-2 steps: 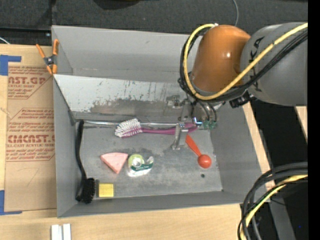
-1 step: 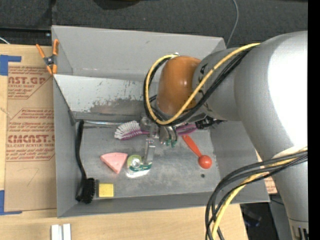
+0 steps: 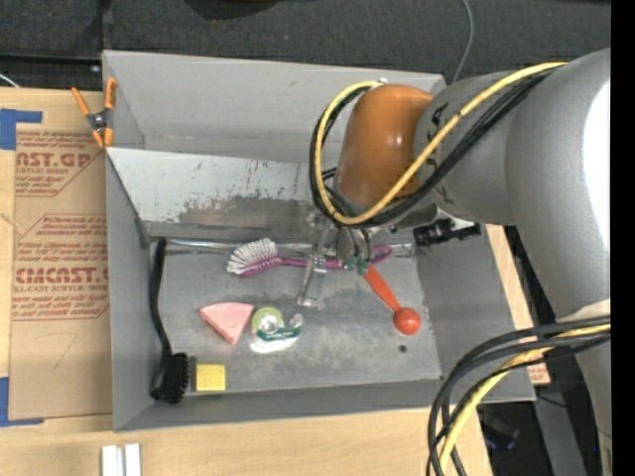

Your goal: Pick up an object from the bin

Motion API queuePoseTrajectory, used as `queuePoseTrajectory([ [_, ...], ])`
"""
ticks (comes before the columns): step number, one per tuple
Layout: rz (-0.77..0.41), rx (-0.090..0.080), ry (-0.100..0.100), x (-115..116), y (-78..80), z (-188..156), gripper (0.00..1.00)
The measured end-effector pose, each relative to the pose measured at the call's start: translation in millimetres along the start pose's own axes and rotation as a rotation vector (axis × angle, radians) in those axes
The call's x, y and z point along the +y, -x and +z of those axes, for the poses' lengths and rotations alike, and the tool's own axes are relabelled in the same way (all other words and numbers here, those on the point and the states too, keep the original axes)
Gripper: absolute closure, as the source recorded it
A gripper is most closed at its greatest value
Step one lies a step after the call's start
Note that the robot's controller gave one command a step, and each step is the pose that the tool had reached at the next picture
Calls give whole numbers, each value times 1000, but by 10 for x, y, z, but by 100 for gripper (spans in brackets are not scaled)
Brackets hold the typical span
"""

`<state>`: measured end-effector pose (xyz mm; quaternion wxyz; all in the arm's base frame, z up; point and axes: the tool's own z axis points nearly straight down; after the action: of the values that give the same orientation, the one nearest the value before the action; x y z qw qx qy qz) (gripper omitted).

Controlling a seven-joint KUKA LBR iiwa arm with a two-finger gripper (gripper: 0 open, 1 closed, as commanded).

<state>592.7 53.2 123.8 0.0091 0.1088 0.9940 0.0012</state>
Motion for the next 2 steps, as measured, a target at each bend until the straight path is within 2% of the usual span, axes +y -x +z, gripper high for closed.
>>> queuePoseTrajectory([
  [1,10,16,0,222,-148,242,0],
  [2,85,2,2,185,-51,527,0],
])
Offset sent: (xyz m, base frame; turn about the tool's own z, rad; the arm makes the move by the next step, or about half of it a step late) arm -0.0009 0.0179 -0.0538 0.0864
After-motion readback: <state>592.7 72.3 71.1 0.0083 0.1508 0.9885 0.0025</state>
